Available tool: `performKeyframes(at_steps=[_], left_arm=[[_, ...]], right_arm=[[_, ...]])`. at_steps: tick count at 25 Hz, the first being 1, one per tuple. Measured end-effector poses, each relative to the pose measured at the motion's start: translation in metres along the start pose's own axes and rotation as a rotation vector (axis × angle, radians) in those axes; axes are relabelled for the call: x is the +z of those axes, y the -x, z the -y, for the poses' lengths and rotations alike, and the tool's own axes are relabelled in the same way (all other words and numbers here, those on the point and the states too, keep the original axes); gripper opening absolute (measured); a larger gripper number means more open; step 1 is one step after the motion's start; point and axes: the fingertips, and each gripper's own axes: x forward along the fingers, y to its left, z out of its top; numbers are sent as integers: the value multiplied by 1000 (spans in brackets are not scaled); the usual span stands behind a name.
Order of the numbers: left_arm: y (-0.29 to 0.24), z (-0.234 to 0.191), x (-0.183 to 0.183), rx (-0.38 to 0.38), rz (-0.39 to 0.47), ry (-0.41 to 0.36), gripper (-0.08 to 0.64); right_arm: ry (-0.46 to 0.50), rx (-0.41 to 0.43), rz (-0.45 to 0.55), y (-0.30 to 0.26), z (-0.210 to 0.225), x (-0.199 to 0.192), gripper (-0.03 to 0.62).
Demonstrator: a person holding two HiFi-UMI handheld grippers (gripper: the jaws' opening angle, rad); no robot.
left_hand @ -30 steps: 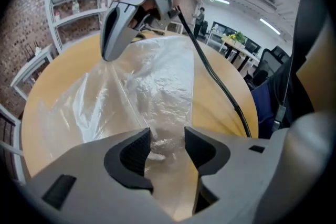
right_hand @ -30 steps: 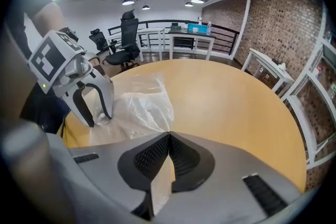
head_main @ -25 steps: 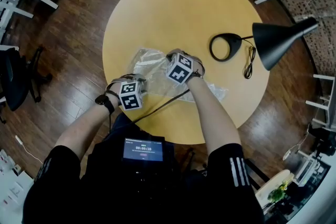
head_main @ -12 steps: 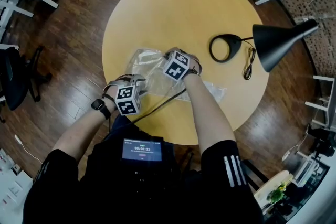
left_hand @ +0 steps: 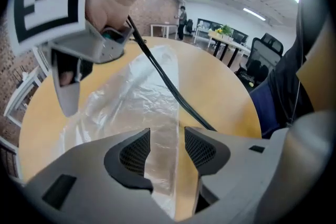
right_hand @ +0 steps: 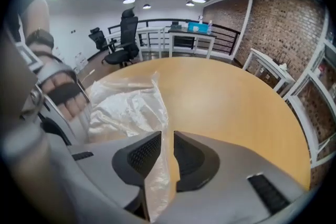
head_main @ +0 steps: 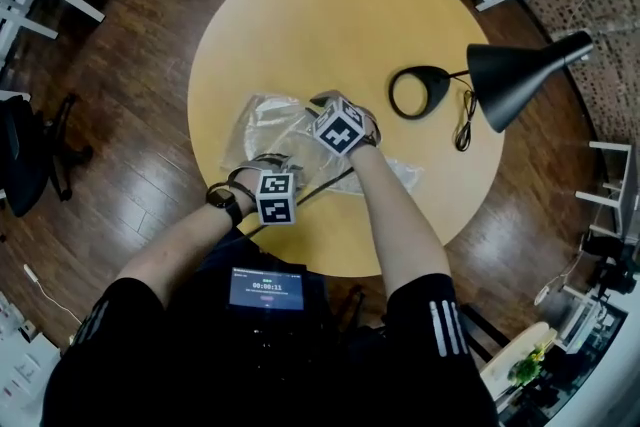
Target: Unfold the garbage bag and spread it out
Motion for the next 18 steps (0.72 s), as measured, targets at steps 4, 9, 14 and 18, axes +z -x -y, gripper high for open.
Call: performKeyframes(at_steps=[4, 9, 14, 18], left_arm=[[-7, 6, -10, -16, -18, 20, 215], [-4, 7, -15, -23, -24, 25, 215], [-1, 10, -21, -25, -39, 27, 215], [1, 10, -21, -17, -43, 24, 215]], right_arm=[[-115, 21, 146, 40, -1, 9, 106], [-188, 5, 180, 67, -5, -23, 106], [-217, 19, 76, 67, -24, -64, 106], [-247, 6, 46, 59, -24, -84, 106]])
